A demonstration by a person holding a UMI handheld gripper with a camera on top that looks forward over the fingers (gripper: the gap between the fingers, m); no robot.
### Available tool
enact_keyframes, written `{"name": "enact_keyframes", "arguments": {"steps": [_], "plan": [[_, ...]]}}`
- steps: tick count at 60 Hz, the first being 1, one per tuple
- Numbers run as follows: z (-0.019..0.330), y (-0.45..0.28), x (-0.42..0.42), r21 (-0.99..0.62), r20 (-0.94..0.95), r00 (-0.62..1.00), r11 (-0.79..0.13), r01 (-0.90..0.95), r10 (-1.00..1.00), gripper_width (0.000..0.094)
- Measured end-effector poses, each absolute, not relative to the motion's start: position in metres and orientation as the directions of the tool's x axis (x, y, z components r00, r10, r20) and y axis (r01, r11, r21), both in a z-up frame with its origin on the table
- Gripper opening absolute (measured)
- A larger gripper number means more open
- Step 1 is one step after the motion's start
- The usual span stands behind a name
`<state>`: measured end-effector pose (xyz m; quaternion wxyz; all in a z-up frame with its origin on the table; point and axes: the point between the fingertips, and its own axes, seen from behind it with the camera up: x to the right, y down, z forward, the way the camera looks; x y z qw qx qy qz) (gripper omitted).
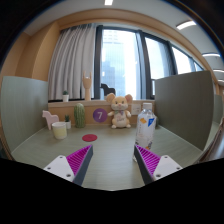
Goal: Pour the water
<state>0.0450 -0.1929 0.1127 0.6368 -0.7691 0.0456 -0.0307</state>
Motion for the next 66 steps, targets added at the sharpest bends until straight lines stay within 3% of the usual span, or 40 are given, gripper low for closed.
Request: {"name": "enact_keyframes", "arguments": {"steps": [19, 33, 37, 42, 46, 53, 56, 66], "plan": [[0.085, -0.144, 0.159, -0.978, -0.030, 0.975, -0.193, -0.074, -0.218, 0.0841], [0.102, -0.091, 0.180, -0.987, 0.008, 0.981, -0.158, -0.024, -0.196, 0.0830], [0.106, -0.079, 0.182, -0.989, 0.029, 0.982, -0.149, 0.001, -0.189, 0.0755], [0.101, -0.068, 0.178, -0.987, 0.025, 0.985, -0.161, -0.003, -0.169, 0.0558], [0.102, -0.064, 0.179, -0.989, 0.028, 0.985, -0.148, 0.002, -0.173, 0.0525], [0.108, -0.068, 0.175, -0.991, 0.067, 0.983, -0.130, 0.045, -0.171, 0.0380], [0.108, -0.068, 0.173, -0.990, 0.087, 0.981, -0.125, 0.066, -0.171, 0.0339], [0.108, -0.063, 0.171, -0.985, 0.129, 0.972, -0.138, 0.103, -0.196, 0.0338]]}}
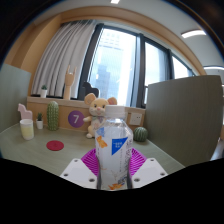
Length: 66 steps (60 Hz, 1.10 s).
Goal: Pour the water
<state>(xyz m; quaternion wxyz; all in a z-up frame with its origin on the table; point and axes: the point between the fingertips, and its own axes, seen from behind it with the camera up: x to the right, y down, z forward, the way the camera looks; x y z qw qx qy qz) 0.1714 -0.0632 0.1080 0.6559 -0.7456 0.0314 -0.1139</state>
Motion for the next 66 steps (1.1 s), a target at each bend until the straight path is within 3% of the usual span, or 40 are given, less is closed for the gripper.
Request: {"name": "enact_keyframes", "arguments": {"steps": [9, 17, 31, 36, 50, 66], "plan": [[0.115, -0.039, 0.150, -0.958, 0.256, 0.954, -0.175, 0.228, -0.158, 0.0338], [0.139, 0.008, 0.097, -0.861, 0.497, 0.864, -0.171, 0.479, -0.083, 0.0338], [0.186, 0.083, -0.016, -0.455, 0.891, 0.455, -0.048, 0.889, -0.016, 0.0338], [0.185, 0.100, -0.054, -0.273, 0.962, 0.273, -0.002, 0.962, -0.008, 0.0339], [0.172, 0.129, -0.123, 0.196, 0.980, -0.193, 0.108, 0.975, -0.040, 0.0339], [0.164, 0.141, -0.175, 0.636, 0.770, -0.609, 0.155, 0.756, -0.189, 0.0340]]}}
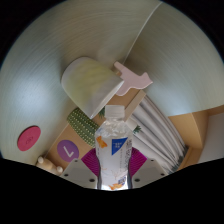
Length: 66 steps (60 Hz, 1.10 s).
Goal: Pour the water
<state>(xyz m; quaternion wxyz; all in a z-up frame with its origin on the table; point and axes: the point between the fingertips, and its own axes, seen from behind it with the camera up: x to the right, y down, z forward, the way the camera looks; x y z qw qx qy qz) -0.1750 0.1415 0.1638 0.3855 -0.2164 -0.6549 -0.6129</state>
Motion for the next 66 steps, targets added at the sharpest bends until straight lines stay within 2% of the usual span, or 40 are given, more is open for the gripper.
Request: {"name": "enact_keyframes", "arguments": {"steps": [12, 21, 27, 34, 38, 42, 46, 54, 60, 66], "plan": [[0.155, 0.145, -0.186, 0.743, 0.668, -0.708, 0.156, 0.651, -0.227, 0.0343], [0.166, 0.144, -0.177, 0.654, 0.753, -0.621, 0.142, 0.743, -0.217, 0.0339], [0.192, 0.144, -0.161, 0.408, 0.906, -0.384, 0.131, 0.903, -0.177, 0.0340], [0.221, 0.142, -0.130, -0.059, 0.992, 0.068, 0.086, 0.995, -0.105, 0.0338], [0.239, 0.138, -0.114, -0.360, 0.930, 0.364, 0.062, 0.931, -0.053, 0.0339], [0.247, 0.134, -0.098, -0.631, 0.773, 0.632, 0.037, 0.775, -0.049, 0.0339], [0.261, 0.129, -0.081, -0.803, 0.594, 0.804, 0.038, 0.594, -0.033, 0.0338], [0.251, 0.126, -0.057, -0.961, 0.275, 0.961, 0.021, 0.275, 0.001, 0.0362], [0.231, 0.128, -0.048, -0.986, 0.165, 0.986, 0.015, 0.165, 0.011, 0.0362], [0.196, 0.132, -0.050, -0.997, 0.069, 0.997, -0.043, 0.071, 0.046, 0.0361]]}}
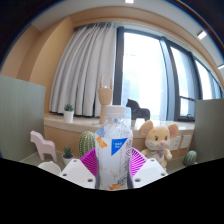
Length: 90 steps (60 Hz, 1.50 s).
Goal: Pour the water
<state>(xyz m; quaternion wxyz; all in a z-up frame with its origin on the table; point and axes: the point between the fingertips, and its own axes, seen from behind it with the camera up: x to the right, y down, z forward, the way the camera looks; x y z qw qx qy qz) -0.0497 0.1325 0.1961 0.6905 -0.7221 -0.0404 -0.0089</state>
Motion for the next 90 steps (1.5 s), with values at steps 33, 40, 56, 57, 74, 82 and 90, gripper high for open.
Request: {"name": "enact_keyframes", "arguments": {"steps": [33, 40, 56, 57, 74, 82, 90], "plan": [[0.109, 0.143, -0.055, -0.991, 0.015, 0.997, -0.133, 0.026, 0.080, 0.0471], [0.103, 0.139, -0.051, -0.987, 0.027, 0.997, -0.158, 0.037, 0.067, 0.0597], [0.089, 0.075, -0.045, -0.974, -0.038, 0.999, -0.224, -0.030, 0.028, 0.0855], [0.088, 0.068, -0.046, -0.972, -0.041, 0.999, -0.231, -0.033, 0.027, 0.0855], [0.055, -0.063, -0.055, -0.937, -0.062, 0.998, -0.344, -0.066, -0.022, 0.0855], [0.054, -0.113, -0.056, -0.924, -0.054, 0.997, -0.376, -0.071, -0.055, 0.0855], [0.075, -0.146, -0.061, -0.929, -0.054, 0.998, -0.363, -0.066, -0.041, 0.0857]]}}
